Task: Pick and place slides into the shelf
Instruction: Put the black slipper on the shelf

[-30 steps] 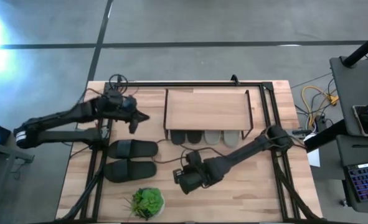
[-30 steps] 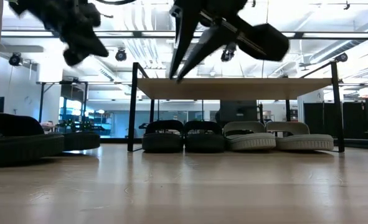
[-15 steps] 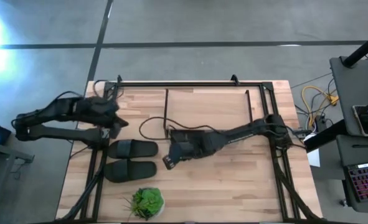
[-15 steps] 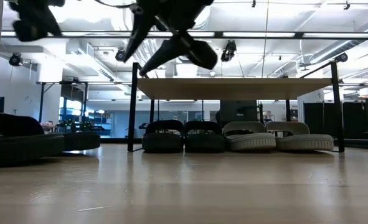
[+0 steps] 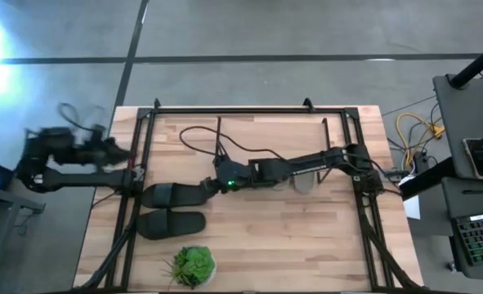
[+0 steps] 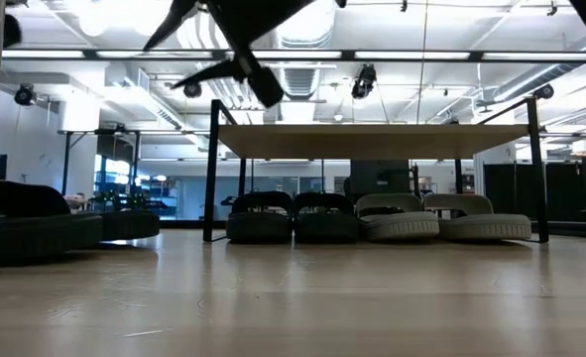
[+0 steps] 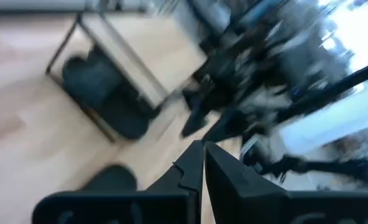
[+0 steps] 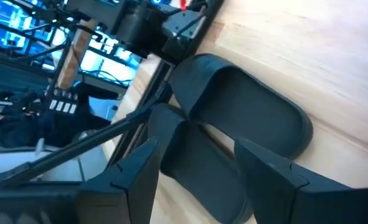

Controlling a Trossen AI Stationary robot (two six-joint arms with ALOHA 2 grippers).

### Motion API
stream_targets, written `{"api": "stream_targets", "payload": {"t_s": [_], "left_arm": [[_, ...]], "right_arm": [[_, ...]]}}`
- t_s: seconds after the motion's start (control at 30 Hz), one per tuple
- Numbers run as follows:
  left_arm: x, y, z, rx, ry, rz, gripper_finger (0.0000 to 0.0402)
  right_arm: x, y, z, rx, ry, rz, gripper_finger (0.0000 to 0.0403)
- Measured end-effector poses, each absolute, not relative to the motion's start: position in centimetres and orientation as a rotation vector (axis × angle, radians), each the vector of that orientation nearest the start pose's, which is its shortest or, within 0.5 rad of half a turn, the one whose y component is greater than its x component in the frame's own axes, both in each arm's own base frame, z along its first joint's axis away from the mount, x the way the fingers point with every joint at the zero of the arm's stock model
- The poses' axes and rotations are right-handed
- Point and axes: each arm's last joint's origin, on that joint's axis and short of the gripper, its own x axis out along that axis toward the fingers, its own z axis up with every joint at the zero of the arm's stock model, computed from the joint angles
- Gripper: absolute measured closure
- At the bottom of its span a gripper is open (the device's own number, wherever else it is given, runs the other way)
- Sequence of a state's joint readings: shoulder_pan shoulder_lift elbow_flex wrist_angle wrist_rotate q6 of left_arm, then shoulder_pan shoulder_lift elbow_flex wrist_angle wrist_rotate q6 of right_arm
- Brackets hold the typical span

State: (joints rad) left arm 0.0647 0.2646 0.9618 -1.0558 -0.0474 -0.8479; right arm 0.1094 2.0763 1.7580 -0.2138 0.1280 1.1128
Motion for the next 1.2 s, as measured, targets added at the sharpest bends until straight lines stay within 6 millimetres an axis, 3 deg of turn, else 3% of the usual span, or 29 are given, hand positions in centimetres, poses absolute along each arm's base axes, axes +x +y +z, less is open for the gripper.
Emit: {"api": "stream_targets", "payload": {"t_s": [0.1,0.23,0.43,0.53,0.63,0.77,0.9,1.03,1.2], "left_arm": [[3.5,0.0,32.8,-0.834,0.452,0.175,0.0401],[8.0,-0.2,32.7,-0.697,0.691,0.008,0.0401],[10.4,-0.2,34.8,-0.398,1.119,-0.091,0.0401],[13.0,0.8,35.3,-0.271,1.306,0.185,0.0401],[16.1,1.8,35.7,-0.237,1.291,0.526,0.0401],[19.4,1.6,34.4,-0.320,1.340,0.664,0.0401],[21.1,0.3,33.1,-0.312,1.385,0.717,0.0401],[21.7,-1.3,32.3,-0.358,1.392,0.732,0.0401],[17.7,-2.3,35.7,-0.580,1.122,0.814,0.0401]], "right_arm": [[47.3,5.3,28.3,1.003,0.440,-0.282,0.0204],[44.9,5.7,31.5,0.943,0.422,-0.315,0.0204],[39.3,6.0,35.8,0.836,0.468,-0.484,0.0204],[37.2,6.0,36.6,0.834,0.486,-0.594,0.0204],[35.8,6.0,36.6,0.854,0.491,-0.705,0.0204],[34.3,6.1,35.8,0.880,0.575,-0.835,0.0204],[33.2,7.0,34.8,0.834,0.673,-0.898,0.0204],[33.8,8.3,34.1,0.755,0.689,-0.761,0.0204],[36.5,9.2,32.6,0.824,0.661,-0.401,0.0204]]}}
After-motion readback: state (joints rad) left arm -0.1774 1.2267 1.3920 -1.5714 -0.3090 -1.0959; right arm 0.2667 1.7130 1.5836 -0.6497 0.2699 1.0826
